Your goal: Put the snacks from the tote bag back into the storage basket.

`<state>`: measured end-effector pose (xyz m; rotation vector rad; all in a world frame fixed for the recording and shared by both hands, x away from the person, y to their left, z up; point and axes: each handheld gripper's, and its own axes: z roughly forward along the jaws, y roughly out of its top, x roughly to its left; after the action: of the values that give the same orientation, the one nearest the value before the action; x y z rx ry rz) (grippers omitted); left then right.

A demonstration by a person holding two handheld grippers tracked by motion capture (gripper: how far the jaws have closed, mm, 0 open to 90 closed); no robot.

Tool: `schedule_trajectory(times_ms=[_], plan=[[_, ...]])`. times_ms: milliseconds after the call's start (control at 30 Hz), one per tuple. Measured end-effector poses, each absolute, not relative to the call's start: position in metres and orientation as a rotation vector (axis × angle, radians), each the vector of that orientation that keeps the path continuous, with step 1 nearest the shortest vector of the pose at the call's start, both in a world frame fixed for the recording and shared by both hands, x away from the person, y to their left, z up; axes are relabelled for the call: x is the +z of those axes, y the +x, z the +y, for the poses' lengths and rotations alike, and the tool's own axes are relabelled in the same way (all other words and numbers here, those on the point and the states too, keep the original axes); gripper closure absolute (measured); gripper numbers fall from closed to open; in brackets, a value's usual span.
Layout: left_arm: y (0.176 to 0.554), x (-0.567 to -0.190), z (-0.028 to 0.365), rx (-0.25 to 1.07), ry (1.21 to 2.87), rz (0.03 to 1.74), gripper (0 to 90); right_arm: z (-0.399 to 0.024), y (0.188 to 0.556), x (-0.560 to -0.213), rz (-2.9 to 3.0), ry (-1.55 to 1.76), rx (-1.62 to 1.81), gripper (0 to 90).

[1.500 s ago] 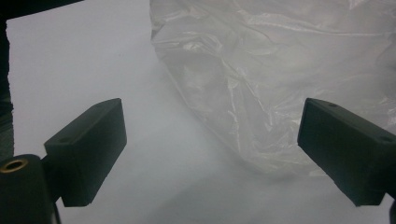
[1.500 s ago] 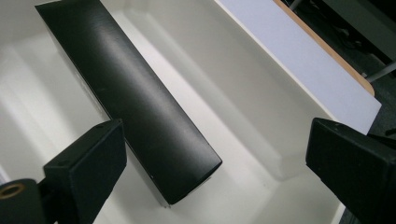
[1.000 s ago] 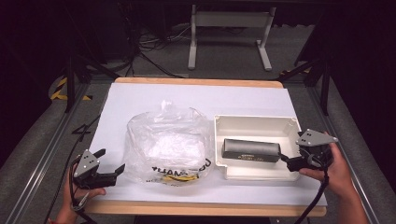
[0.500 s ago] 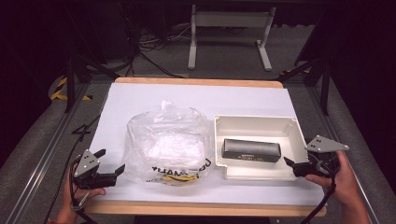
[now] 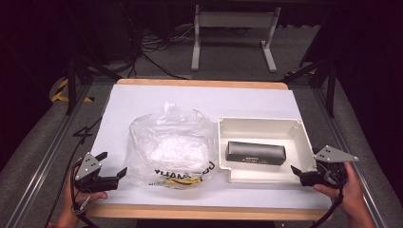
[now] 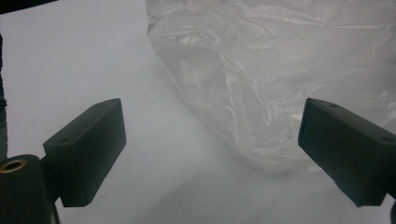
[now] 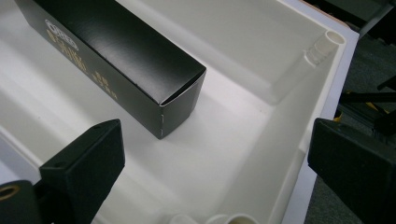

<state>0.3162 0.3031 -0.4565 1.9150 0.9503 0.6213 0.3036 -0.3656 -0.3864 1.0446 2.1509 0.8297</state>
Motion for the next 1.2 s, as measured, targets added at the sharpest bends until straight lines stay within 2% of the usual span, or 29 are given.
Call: schedule_trajectory(times_ms=[1200], plan=[[0.317,-0.457,0.304,0.617,1.911,0.956,8.6,-0.379,0.287,-0.430,2.038,1.132,0.936,4.8]])
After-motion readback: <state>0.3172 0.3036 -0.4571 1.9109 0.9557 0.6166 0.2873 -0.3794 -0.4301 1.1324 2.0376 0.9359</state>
